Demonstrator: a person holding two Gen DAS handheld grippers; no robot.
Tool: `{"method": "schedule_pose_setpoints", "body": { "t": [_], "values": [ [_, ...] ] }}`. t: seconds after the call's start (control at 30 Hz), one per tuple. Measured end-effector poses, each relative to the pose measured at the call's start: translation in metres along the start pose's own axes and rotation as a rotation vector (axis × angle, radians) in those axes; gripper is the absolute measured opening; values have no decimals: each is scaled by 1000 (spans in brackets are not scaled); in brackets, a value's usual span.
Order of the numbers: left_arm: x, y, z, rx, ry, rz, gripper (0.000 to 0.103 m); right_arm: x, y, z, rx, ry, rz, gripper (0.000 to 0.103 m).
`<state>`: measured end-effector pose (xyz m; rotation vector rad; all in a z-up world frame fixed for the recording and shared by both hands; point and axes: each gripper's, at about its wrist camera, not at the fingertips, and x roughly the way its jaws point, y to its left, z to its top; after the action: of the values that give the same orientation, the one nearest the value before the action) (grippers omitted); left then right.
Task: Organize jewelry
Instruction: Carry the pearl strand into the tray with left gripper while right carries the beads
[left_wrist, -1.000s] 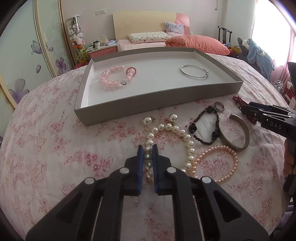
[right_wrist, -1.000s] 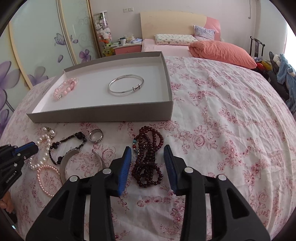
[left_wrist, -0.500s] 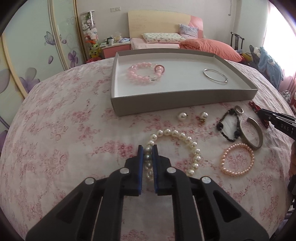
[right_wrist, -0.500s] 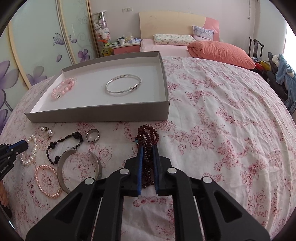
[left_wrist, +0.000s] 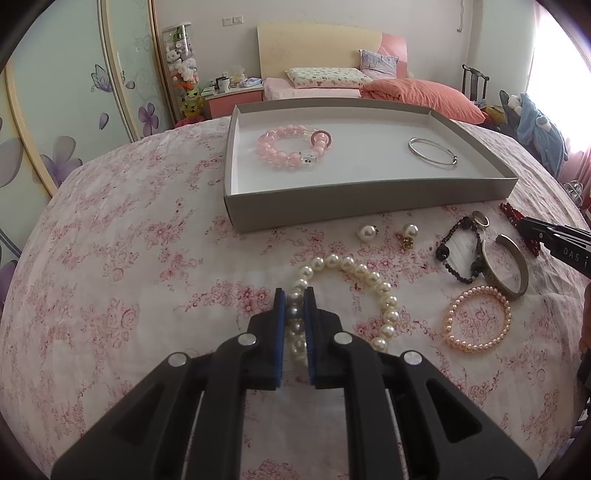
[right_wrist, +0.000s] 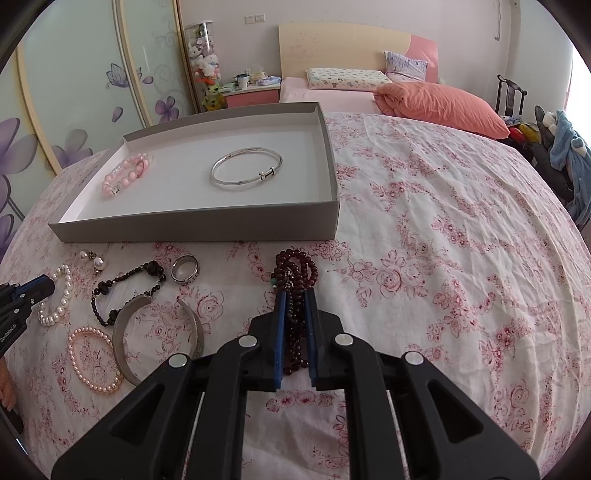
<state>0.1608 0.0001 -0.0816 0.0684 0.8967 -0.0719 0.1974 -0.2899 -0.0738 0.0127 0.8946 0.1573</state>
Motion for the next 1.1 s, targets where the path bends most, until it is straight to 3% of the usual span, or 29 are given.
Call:
{"method": "schedule_pose_setpoints", "body": {
  "t": [0.13, 0.23, 0.63, 1.1],
  "values": [
    [-1, 1, -1, -1, -3, -10, 10, -1, -1, 0, 4, -7, 12, 9],
    [-4, 6, 0, -42, -13, -34, 10, -11, 0, -1, 3, -58, 28, 9],
    [-51, 23, 6, -150, -154, -121, 10, -58, 6, 8, 37, -219, 121, 8],
    [-87, 21, 12, -194, -248, -176, 10, -92, 21, 12, 30, -313, 187, 8]
  ]
}}
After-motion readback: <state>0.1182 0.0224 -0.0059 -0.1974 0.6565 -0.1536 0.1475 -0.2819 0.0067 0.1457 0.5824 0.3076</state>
